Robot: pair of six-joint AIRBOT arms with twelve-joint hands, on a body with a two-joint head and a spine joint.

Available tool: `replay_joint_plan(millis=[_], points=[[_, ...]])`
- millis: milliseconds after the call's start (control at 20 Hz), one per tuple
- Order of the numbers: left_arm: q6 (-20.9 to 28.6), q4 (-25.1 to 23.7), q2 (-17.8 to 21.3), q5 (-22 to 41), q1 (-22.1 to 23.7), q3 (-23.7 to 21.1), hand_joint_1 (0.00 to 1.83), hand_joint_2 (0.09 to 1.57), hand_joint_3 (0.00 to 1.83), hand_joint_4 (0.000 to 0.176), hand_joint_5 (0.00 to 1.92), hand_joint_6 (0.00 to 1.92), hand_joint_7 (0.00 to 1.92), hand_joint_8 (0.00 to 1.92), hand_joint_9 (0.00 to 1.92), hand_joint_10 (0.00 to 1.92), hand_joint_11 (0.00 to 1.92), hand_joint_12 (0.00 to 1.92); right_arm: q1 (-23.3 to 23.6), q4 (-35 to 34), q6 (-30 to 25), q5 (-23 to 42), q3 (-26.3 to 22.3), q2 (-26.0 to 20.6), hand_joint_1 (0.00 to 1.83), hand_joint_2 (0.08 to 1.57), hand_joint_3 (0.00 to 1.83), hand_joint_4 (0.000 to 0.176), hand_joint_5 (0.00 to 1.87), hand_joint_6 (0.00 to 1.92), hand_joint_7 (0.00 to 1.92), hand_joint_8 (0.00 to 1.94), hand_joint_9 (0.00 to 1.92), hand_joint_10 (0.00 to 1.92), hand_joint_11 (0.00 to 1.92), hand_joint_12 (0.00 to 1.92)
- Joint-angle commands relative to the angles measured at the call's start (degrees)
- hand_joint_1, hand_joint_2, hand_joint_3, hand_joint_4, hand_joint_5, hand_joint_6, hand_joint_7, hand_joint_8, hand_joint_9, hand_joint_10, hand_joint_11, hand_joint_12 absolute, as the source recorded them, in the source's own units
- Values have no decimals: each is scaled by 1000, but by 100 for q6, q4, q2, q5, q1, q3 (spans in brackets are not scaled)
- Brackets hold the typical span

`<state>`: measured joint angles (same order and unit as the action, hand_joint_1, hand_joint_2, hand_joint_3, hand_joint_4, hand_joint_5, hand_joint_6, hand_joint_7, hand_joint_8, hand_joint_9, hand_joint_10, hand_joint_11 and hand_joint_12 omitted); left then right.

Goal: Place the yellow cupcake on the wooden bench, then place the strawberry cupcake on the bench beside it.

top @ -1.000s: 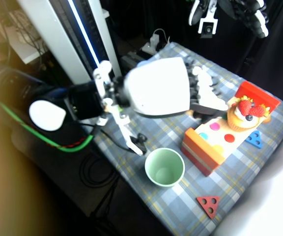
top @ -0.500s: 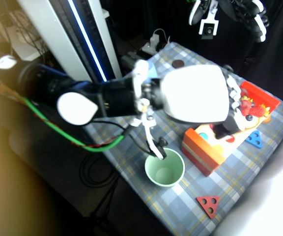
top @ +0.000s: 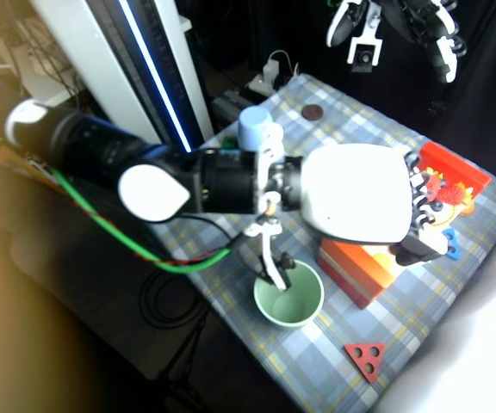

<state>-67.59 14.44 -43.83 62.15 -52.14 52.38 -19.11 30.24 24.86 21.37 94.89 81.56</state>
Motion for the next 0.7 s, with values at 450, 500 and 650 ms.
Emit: replay_joint_plan(millis=[450, 500, 650], points=[[91, -38, -50, 673, 113, 38, 849, 830, 0, 125, 125, 2, 202, 1, 161, 1, 0, 470, 102, -171, 11, 165, 159, 94, 1029, 960, 0, 0, 942, 108, 953, 0, 923, 0, 404, 1196], [94, -38, -50, 678, 114, 38, 849, 832, 0, 125, 127, 1, 191, 0, 139, 0, 0, 443, 102, -171, 11, 154, 161, 94, 1010, 956, 0, 0, 948, 58, 947, 0, 909, 0, 385, 1226], [99, -39, -51, 685, 115, 38, 877, 826, 0, 135, 134, 1, 185, 2, 121, 3, 0, 357, 101, -171, 11, 138, 155, 94, 990, 959, 0, 0, 915, 7, 844, 0, 800, 0, 237, 1271]])
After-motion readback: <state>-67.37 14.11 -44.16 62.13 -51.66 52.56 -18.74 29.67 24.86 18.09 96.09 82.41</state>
